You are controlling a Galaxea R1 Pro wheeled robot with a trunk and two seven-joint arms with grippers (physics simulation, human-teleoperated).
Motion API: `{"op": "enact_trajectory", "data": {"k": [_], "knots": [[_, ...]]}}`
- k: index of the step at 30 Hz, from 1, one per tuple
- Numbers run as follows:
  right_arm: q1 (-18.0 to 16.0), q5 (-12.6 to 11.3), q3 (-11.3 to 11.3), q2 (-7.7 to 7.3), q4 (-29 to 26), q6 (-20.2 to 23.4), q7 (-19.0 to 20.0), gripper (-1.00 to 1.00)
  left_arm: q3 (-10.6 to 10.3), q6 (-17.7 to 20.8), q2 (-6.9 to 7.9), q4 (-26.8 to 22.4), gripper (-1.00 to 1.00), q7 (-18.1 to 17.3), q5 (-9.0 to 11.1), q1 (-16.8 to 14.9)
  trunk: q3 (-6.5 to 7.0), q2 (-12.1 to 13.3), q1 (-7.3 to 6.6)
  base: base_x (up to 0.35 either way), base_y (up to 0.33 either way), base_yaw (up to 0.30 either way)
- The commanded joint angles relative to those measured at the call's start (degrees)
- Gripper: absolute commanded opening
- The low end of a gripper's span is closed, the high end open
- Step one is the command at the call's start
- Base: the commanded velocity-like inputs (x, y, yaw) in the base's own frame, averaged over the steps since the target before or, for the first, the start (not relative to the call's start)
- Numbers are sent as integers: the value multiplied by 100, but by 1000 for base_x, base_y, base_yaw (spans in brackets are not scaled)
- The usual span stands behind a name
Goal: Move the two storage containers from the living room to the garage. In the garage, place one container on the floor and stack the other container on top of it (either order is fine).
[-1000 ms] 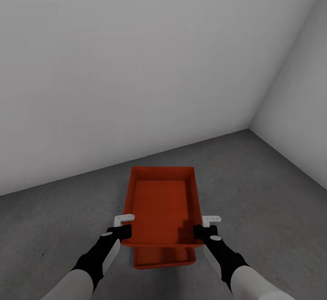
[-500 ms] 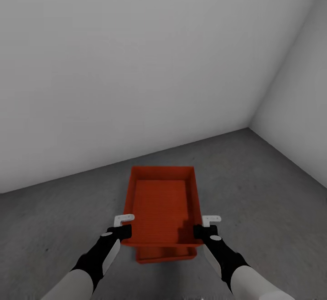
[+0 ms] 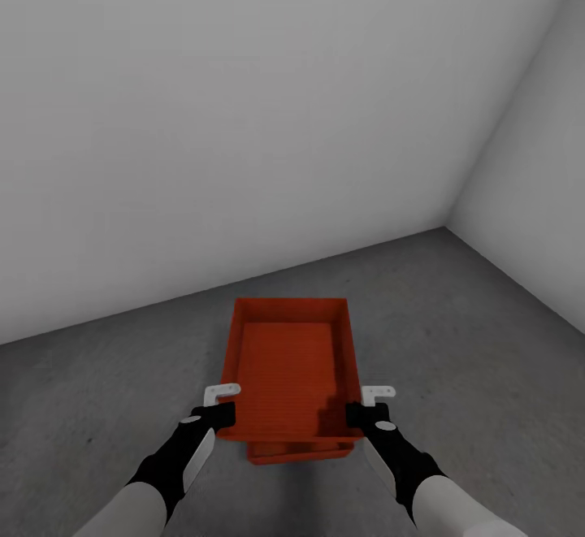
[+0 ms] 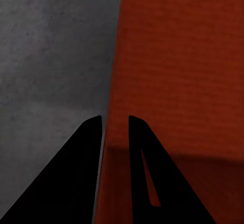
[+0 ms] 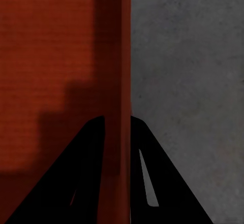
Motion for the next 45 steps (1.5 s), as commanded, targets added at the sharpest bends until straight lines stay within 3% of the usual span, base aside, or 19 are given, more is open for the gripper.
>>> {"op": "enact_trajectory", "data": {"k": [1, 13, 45], "knots": [[-4, -48, -73, -10, 0, 23, -79, -100, 199, 41, 162, -34, -100, 194, -83, -1, -4, -3, 0, 0, 0, 54], [1, -48, -80, -14, -1, 21, -80, -100, 199, 41, 162, -34, -100, 194, -83, -1, -4, -3, 0, 0, 0, 194], [1, -48, -78, -14, -1, 24, -80, -100, 199, 41, 164, -42, -100, 194, -83, -1, -4, -3, 0, 0, -19, 5]]}}
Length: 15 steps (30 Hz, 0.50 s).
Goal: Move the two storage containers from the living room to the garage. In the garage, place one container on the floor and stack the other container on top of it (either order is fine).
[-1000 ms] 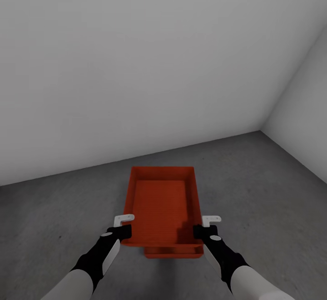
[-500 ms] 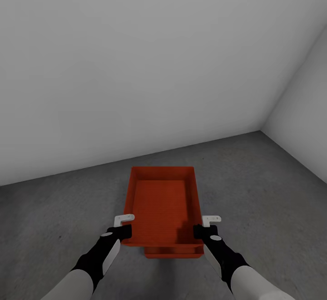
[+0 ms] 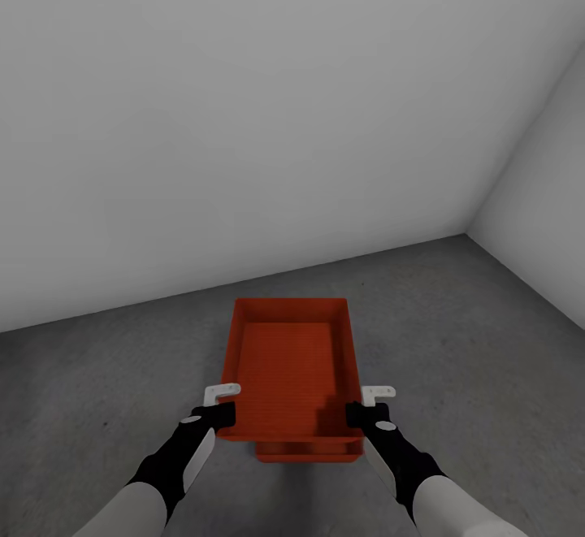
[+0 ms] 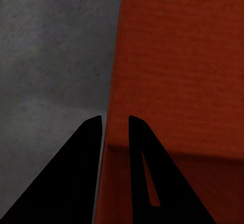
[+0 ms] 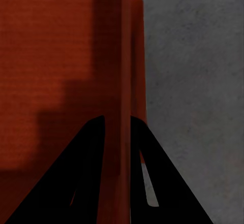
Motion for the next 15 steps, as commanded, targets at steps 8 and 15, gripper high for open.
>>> {"op": "enact_trajectory", "data": {"k": [8, 15], "knots": [[-3, -57, -64, -11, 3, 21, -95, -100, 212, 32, 164, -34, -100, 185, -90, -2, -4, -3, 0, 0, -51, 0], [-3, -57, -64, -11, 3, 24, -92, -100, 212, 32, 163, -34, -100, 186, -92, -2, -4, -3, 0, 0, -7, 0]]}}
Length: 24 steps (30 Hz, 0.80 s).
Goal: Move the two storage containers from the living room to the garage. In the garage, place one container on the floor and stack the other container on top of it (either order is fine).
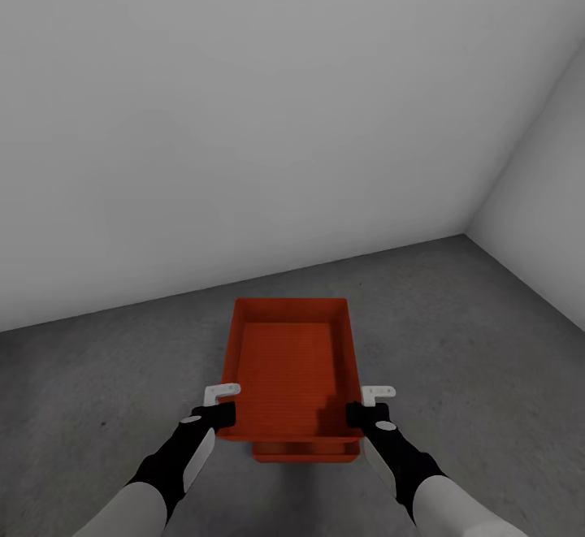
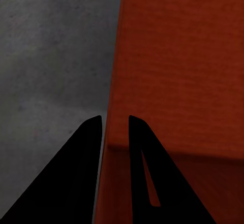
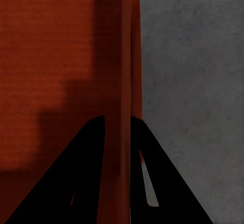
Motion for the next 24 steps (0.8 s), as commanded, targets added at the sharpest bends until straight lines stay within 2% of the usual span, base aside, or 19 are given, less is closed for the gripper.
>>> {"op": "enact_trajectory", "data": {"k": [1, 17, 24], "knots": [[-4, -57, -64, -12, 3, 22, -95, -100, 208, 28, 166, -33, -100, 183, -86, -2, -4, -3, 0, 0, -47, 0], [-3, -57, -69, -9, 3, 17, -101, -100, 215, 28, 175, -33, -100, 183, -90, -2, -4, -3, 0, 0, -112, 0], [-3, -57, -62, -9, 3, 15, -102, -100, 215, 28, 175, -33, -100, 188, -90, -2, -4, -3, 0, 0, -26, 0]]}}
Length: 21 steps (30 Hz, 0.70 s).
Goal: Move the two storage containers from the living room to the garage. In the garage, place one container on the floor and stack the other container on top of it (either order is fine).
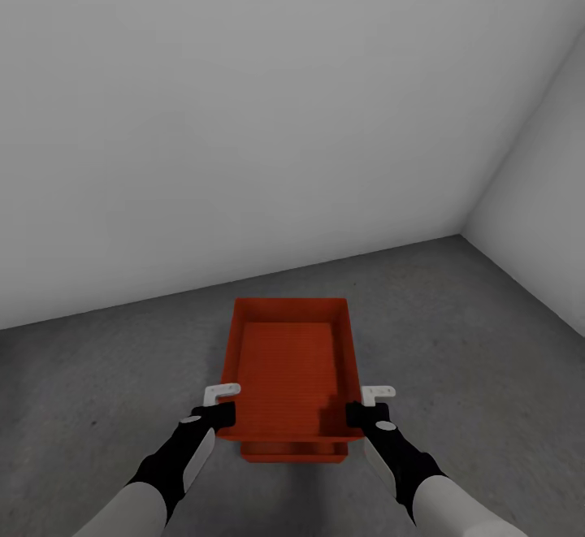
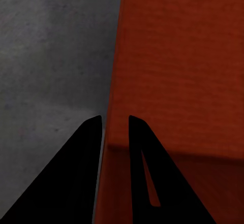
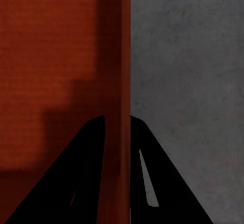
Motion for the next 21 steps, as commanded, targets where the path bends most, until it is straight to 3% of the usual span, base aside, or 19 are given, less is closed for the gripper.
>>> {"op": "enact_trajectory", "data": {"k": [1, 21], "knots": [[-3, -58, -64, -9, 3, 21, -103, -100, 211, 39, 175, -34, -100, 191, -87, -2, -4, -3, 0, 0, -5, 0], [-2, -58, -62, -9, 3, 23, -100, -100, 209, 39, 167, -34, -100, 195, -87, -2, -4, -3, 0, -49, 0, 0]]}}
